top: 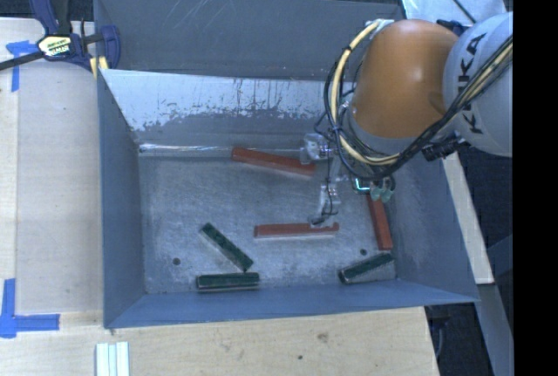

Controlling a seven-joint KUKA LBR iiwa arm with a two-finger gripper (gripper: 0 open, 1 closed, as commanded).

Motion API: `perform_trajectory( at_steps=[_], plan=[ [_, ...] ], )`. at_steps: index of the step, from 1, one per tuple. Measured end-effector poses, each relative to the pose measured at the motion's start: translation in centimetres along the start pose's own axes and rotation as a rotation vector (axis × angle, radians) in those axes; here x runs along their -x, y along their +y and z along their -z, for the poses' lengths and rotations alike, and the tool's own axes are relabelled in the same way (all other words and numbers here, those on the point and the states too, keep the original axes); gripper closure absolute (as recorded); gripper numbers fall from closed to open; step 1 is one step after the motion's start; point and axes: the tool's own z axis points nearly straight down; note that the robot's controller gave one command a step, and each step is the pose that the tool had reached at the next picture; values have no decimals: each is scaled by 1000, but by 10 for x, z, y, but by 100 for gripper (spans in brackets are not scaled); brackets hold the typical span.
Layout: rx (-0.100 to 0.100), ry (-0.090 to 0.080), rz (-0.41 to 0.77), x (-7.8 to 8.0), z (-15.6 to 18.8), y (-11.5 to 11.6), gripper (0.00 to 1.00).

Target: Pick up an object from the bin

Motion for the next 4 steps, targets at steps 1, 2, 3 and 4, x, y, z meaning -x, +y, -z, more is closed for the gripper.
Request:
perform_trajectory(
  at_steps=[1, 2, 3, 4],
  plan=[
    [1, -9, -3, 42, -115, -33, 0],
    [1, -6, 99, -10, -113, 28, 0],
    [0, -3, 134, -57, -97, 37, 0],
    [0, -1, 39, -63, -94, 52, 0]
  ],
)
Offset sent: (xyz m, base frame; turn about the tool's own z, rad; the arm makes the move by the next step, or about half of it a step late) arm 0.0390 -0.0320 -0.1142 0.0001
